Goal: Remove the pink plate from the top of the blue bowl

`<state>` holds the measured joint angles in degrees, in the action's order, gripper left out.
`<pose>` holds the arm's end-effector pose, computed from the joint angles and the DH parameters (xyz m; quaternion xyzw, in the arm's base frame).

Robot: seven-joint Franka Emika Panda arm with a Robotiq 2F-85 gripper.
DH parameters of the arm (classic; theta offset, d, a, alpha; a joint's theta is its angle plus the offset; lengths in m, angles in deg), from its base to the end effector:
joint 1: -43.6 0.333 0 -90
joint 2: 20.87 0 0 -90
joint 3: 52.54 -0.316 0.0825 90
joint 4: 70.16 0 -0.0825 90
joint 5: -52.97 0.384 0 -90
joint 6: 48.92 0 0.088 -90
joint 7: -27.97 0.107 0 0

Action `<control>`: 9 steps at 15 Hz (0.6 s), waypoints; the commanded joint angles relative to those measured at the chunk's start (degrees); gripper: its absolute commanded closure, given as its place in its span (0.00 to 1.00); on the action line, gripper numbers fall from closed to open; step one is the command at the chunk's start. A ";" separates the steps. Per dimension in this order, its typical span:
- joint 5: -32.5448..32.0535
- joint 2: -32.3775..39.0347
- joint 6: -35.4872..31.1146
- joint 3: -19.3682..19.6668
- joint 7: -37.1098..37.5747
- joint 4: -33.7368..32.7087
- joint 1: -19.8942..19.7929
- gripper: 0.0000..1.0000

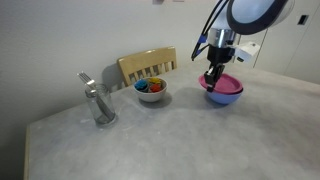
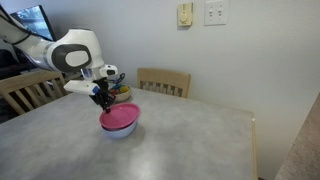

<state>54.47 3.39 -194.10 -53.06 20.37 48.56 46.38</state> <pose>0.5932 0.0338 0.2267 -0.9962 -0.0840 -0.0195 0.0088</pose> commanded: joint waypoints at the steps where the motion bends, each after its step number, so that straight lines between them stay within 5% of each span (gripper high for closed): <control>1: -0.86 0.51 1.34 -0.55 0.56 -0.93 -1.04 0.97; 9: -2.73 -5.28 3.65 0.20 2.09 0.68 -0.15 0.97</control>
<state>53.98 1.60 -193.26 -53.01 20.68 48.35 46.33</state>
